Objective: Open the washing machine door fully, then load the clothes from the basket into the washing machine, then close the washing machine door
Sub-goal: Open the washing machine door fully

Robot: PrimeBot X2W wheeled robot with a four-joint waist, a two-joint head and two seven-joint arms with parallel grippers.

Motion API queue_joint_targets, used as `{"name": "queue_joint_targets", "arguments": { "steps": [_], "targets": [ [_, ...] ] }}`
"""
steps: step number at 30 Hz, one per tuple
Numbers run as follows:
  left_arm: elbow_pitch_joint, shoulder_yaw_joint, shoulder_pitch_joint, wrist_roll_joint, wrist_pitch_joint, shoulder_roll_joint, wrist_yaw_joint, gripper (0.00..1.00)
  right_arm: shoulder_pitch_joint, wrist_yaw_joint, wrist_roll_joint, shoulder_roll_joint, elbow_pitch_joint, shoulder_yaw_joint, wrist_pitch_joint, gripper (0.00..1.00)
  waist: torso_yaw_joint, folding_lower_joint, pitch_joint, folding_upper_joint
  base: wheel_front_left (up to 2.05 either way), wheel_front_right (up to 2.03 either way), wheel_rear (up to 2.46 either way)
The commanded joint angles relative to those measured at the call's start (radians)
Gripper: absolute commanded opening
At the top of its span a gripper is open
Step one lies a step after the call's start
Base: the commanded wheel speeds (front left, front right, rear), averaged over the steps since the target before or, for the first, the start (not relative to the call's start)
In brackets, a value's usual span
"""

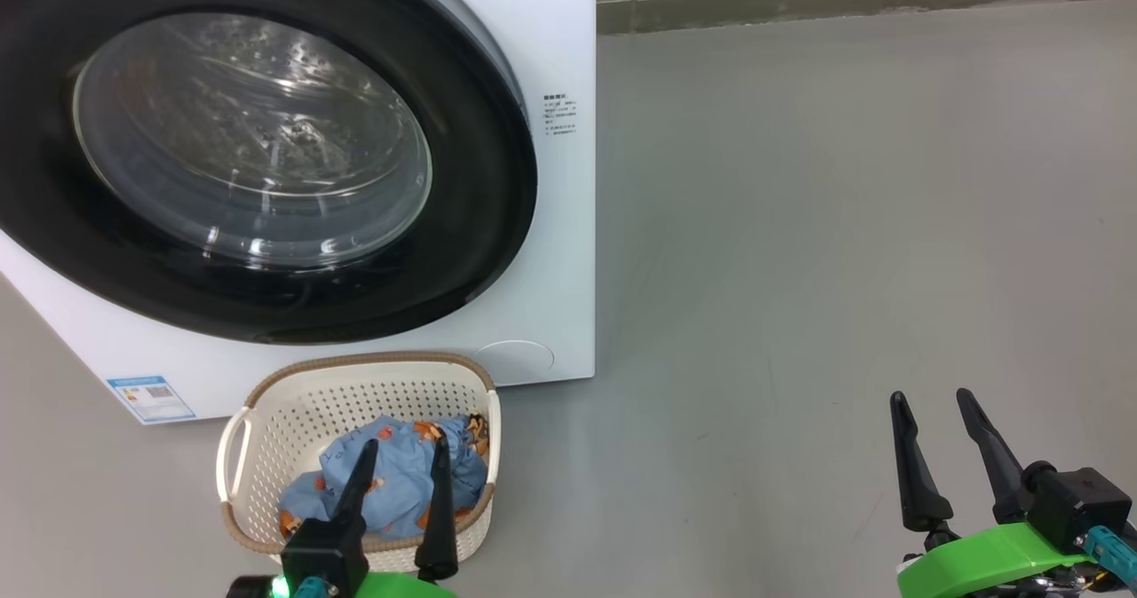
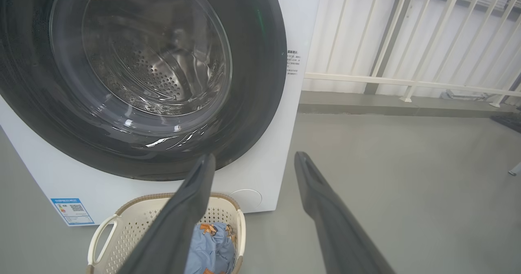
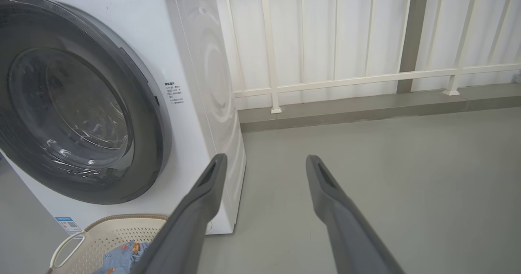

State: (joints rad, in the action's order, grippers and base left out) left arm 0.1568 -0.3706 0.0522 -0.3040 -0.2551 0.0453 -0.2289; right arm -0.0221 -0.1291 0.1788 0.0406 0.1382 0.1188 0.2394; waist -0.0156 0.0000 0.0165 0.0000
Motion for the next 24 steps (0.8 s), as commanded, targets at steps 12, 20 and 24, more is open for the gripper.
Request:
{"name": "queue_joint_targets", "arguments": {
  "steps": [12,20,24],
  "targets": [
    [-0.022,0.049,0.032,0.013,-0.007,0.005,-0.030,1.00,-0.023,-0.002,-0.011,0.010,-0.038,-0.035,0.005,1.00,-0.005,0.0000,0.000,0.0000,0.00,0.00,0.00],
    [-0.039,0.087,0.028,0.031,-0.007,0.005,-0.036,1.00,-0.021,-0.002,-0.009,0.010,-0.049,-0.040,0.007,1.00,-0.012,0.0000,-0.011,0.0000,0.00,0.00,0.00],
    [-0.051,0.106,0.027,0.037,-0.007,0.005,-0.039,1.00,-0.022,-0.002,-0.008,0.010,-0.056,-0.038,0.009,1.00,-0.023,0.0000,-0.030,0.0000,0.00,0.00,0.00]
  ]
}}
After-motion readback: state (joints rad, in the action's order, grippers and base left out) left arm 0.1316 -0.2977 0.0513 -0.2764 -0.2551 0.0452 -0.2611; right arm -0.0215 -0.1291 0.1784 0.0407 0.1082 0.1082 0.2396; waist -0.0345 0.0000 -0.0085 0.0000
